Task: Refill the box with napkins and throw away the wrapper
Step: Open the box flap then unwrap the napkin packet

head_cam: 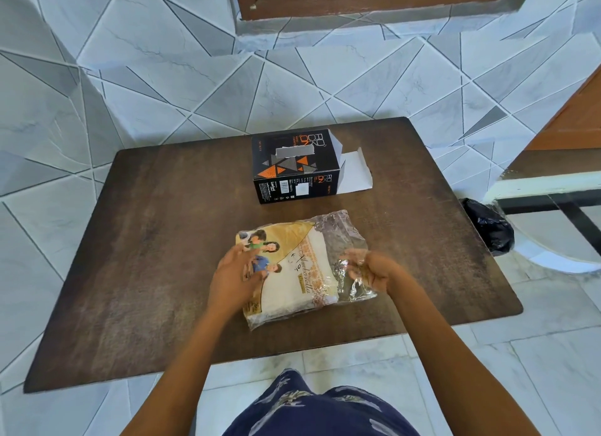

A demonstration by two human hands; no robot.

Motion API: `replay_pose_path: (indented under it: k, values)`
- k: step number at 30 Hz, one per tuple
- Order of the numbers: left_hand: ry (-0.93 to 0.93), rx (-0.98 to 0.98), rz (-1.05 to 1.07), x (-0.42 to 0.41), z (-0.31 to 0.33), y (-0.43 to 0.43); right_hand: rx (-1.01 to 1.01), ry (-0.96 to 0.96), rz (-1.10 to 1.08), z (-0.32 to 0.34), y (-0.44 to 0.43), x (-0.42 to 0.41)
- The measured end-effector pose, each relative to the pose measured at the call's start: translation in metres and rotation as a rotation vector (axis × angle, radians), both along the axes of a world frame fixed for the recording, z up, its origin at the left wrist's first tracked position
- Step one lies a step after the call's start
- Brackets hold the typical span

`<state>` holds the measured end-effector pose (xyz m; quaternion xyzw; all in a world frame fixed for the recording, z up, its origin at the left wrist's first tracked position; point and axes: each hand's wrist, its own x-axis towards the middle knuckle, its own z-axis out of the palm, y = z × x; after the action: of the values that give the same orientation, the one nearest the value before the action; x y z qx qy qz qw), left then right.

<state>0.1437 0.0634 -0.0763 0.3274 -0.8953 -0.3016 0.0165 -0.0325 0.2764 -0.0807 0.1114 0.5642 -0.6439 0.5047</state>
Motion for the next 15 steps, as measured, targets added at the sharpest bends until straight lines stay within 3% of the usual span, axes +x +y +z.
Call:
replay_pose_path:
  k: [4,8,11,15]
  values:
    - [0.065,0.231,0.217,0.012,-0.001,-0.007,0.218,0.215,0.188,-0.002,-0.013,0.0]
    - [0.082,0.673,0.41,0.013,0.0,-0.003,0.296,0.328,0.392,0.013,-0.033,-0.001]
    - [0.09,0.726,0.435,0.012,-0.001,-0.002,0.435,0.324,0.589,0.028,-0.053,0.0]
    - [0.08,0.739,0.44,0.012,0.0,-0.004,0.391,0.178,0.554,0.033,-0.065,0.008]
